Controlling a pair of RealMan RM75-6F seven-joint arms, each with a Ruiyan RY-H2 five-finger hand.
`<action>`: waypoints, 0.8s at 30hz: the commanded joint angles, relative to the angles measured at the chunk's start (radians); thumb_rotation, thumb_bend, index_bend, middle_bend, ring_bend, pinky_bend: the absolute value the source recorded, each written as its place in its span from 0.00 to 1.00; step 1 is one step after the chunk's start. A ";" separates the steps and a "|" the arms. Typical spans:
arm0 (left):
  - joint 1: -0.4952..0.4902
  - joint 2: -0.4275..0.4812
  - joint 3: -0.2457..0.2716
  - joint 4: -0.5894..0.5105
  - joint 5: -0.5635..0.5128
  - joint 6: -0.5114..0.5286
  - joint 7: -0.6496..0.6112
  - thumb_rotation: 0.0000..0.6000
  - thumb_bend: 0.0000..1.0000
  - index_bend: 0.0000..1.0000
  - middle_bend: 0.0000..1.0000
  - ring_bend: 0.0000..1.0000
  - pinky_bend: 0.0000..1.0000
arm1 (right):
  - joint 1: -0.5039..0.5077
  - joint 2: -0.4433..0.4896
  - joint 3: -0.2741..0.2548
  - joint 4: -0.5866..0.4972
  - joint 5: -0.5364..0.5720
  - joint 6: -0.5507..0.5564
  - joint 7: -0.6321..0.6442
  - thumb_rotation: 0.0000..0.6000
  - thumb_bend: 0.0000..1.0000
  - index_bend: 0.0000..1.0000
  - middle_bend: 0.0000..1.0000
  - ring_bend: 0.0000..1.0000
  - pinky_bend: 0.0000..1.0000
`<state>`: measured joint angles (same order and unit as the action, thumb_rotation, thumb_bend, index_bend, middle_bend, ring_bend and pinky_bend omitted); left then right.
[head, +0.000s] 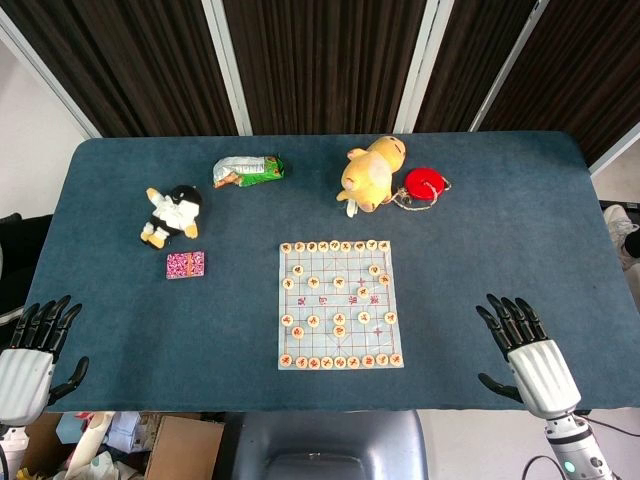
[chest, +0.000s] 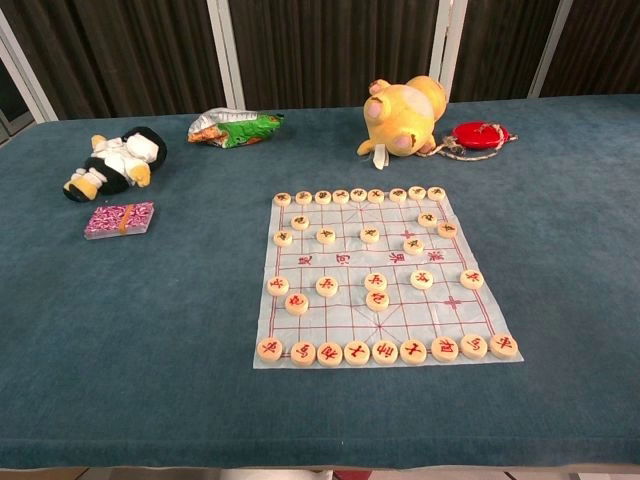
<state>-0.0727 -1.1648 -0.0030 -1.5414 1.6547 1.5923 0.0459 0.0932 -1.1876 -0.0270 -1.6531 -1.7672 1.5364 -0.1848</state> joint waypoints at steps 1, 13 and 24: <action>0.001 0.001 0.001 -0.001 0.000 0.002 0.001 1.00 0.38 0.00 0.00 0.00 0.05 | 0.015 0.005 -0.006 0.009 -0.015 -0.020 0.023 1.00 0.21 0.00 0.00 0.00 0.00; -0.010 0.015 0.010 -0.007 -0.004 -0.031 -0.035 1.00 0.38 0.00 0.00 0.00 0.05 | 0.167 -0.033 -0.001 0.026 -0.057 -0.231 0.045 1.00 0.21 0.16 0.00 0.00 0.00; -0.016 0.006 0.000 -0.009 -0.030 -0.046 -0.036 1.00 0.37 0.00 0.00 0.00 0.05 | 0.369 -0.124 0.030 0.078 -0.016 -0.529 0.026 1.00 0.29 0.42 0.00 0.00 0.00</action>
<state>-0.0874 -1.1575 -0.0026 -1.5509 1.6268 1.5493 0.0088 0.4150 -1.2765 -0.0060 -1.6032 -1.7978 1.0609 -0.1498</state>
